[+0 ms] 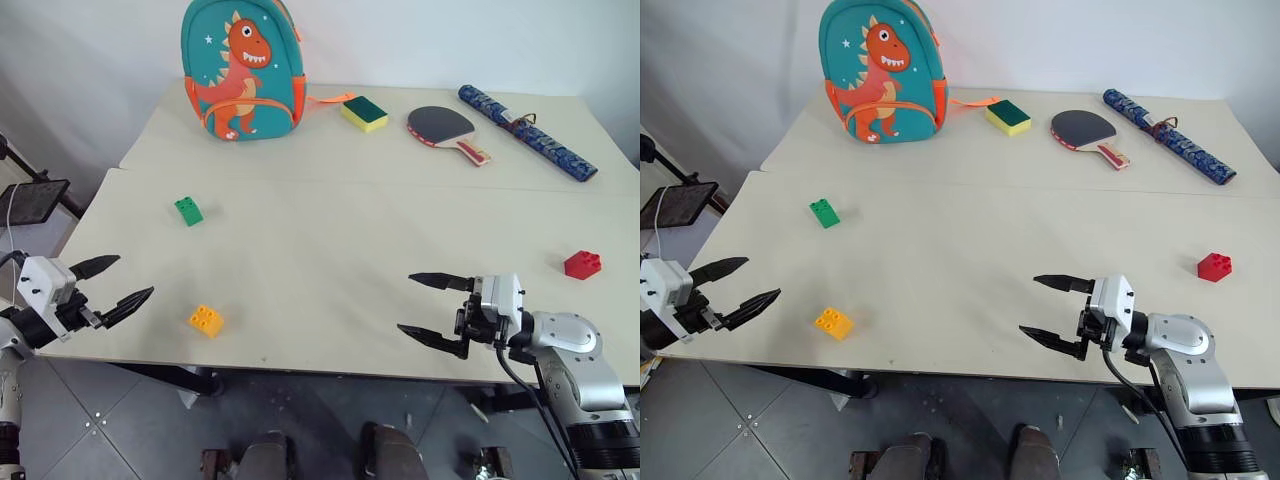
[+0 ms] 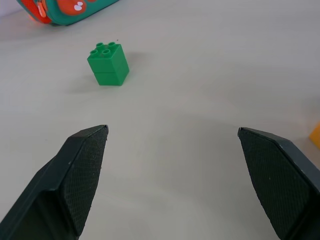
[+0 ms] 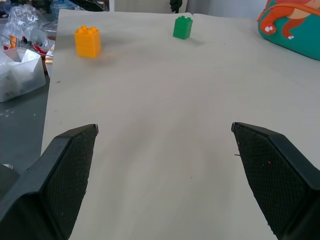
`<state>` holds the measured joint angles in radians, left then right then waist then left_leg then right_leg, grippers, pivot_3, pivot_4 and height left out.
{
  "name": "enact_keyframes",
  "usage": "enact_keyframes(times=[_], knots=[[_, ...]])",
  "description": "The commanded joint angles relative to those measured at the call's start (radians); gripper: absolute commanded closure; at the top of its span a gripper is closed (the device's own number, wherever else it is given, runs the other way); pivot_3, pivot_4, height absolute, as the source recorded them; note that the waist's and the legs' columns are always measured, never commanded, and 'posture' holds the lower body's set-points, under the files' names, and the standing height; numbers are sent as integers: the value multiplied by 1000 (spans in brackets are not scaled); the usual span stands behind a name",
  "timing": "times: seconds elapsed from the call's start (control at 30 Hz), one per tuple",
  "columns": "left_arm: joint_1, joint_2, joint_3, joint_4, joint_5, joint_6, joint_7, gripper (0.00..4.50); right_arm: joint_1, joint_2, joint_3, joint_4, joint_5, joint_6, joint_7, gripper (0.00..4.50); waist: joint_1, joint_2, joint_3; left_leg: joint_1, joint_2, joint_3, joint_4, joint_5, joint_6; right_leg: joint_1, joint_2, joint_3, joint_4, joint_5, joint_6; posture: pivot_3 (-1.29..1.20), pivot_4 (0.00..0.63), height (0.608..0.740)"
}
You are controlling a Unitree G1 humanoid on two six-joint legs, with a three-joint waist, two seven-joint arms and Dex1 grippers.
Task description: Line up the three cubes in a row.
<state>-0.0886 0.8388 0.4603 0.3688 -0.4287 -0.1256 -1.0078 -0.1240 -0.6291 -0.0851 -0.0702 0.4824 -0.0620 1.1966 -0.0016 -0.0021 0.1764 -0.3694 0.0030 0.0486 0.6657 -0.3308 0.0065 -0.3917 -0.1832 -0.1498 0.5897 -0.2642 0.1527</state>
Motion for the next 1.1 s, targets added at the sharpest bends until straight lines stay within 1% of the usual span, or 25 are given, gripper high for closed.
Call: enact_keyframes(times=[0.03, 0.1, 0.17, 0.23, 0.27, 0.33, 0.43, 0.5, 0.53, 0.6, 0.67, 0.7, 0.8, 0.9, 0.97, 1.0, 1.1], knots=[[-23, -12, 25, -34, -20, 1, 27, 88, 7, -5, -25, -13, 8, -20, 0, 0, 0, 0, 0, 0, 0, 0, 0, 0, 0, 0, 0, 0, 0, 0, 0, 0, 150, 740], [-65, -22, 22, -92, -53, 58, 55, 88, 13, 0, -40, -12, 6, -25, -21, 0, 3, 0, 0, 0, 0, 0, 0, 0, 0, 0, 0, 0, 0, 0, 0, 0, 150, 740], [-105, -28, 2, -184, -136, 179, 42, 88, 21, 1, -67, -19, 15, -20, -52, 0, 8, -2, 1, 0, 0, -1, 1, 0, 0, 0, 0, 0, 0, 0, 0, 0, 150, 740], [-150, -38, -66, -293, -159, 237, 19, 88, 29, 9, -116, -55, 57, 30, -122, 0, 15, -2, 1, -1, 0, -1, 2, 0, 0, 0, 0, 0, 1, 0, 0, 0, 150, 740], [-157, -42, -95, -333, -147, 238, 8, 88, 35, 12, -137, -69, 64, 37, -149, 0, 17, -2, 1, -1, 0, -1, 2, 0, 0, 0, 0, 0, 1, 0, 0, 0, 150, 740], [-191, -58, -196, -415, -119, 255, -18, 88, 61, 26, -230, -108, 80, 53, -259, 0, 17, -1, 0, 0, -1, 0, 2, 0, 0, 0, 0, 1, 1, 0, 0, 0, 150, 740], [-268, -111, -337, -482, -103, 309, -32, 88, 183, 43, -418, -157, 65, 52, -404, 0, 33, 0, 0, 0, -1, 0, 1, 0, 0, 0, 0, 1, 0, 0, 0, 0, 150, 740], [-292, -138, -398, -502, -94, 333, -45, 88, 279, 75, -534, -163, 58, 45, -484, 0, 35, 0, 0, 0, -1, 0, 1, 0, 0, 0, 0, 1, 0, 0, 0, 0, 150, 740], [-295, -145, -412, -512, -93, 345, -43, 88, 307, 85, -564, -165, 60, 45, -505, 0, 34, 0, 0, -1, -1, 0, 1, 0, 0, 0, 0, 1, 0, 0, 0, 0, 150, 740], [-315, -180, -462, -524, -83, 386, -21, 88, 387, 132, -642, -119, 14, 5, -580, 0, 31, 0, 0, -1, -1, 1, 1, 0, 0, 0, 0, 1, -1, 0, 0, 0, 150, 740], [-328, -201, -508, -532, -61, 396, -29, 88, 442, 162, -680, -69, -33, -12, -642, 0, 26, 0, 0, 0, -1, 3, 1, 0, 0, 1, 0, 3, -1, 0, 0, 0, 150, 740], [-333, -207, -522, -533, -51, 398, -32, 88, 455, 166, -684, -51, -63, 14, -691, 0, 21, 0, 0, 1, -1, 4, 1, 0, 0, 1, 1, 4, -1, 0, 0, 0, 150, 740], [-353, -234, -545, -513, -44, 408, -37, 88, 436, 154, -678, -24, -96, 84, -786, 0, 1, 0, 0, 4, -1, 11, 1, 0, 1, 0, 1, 12, -1, 0, 0, 0, 150, 740], [-362, -242, -546, -497, -37, 404, -47, 88, 364, 109, -658, -11, -81, 136, -798, 0, -9, 0, 0, 8, 0, 14, 0, 0, 2, 0, 2, 18, -1, 0, -1, 0, 150, 740], [-361, -241, -540, -495, -37, 407, -51, 88, 308, 69, -642, 5, -83, 215, -822, 0, -13, 1, 0, 11, 1, 14, 0, -1, 3, 0, 2, 23, 0, 0, -1, 0, 150, 740], [-361, -239, -539, -495, -36, 409, -51, 88, 262, 38, -632, 23, -82, 288, -851, 0, -12, 1, 0, 11, 1, 14, 0, -1, 3, 0, 2, 23, 0, 0, -1, 0, 150, 740], [-362, -236, -539, -493, -29, 408, -52, 88, 139, -23, -610, 83, -81, 431, -907, 0, -2, 1, 0, 11, 1, 14, 0, -1, 4, -1, 2, 23, 0, 0, -1, 0, 150, 740]])
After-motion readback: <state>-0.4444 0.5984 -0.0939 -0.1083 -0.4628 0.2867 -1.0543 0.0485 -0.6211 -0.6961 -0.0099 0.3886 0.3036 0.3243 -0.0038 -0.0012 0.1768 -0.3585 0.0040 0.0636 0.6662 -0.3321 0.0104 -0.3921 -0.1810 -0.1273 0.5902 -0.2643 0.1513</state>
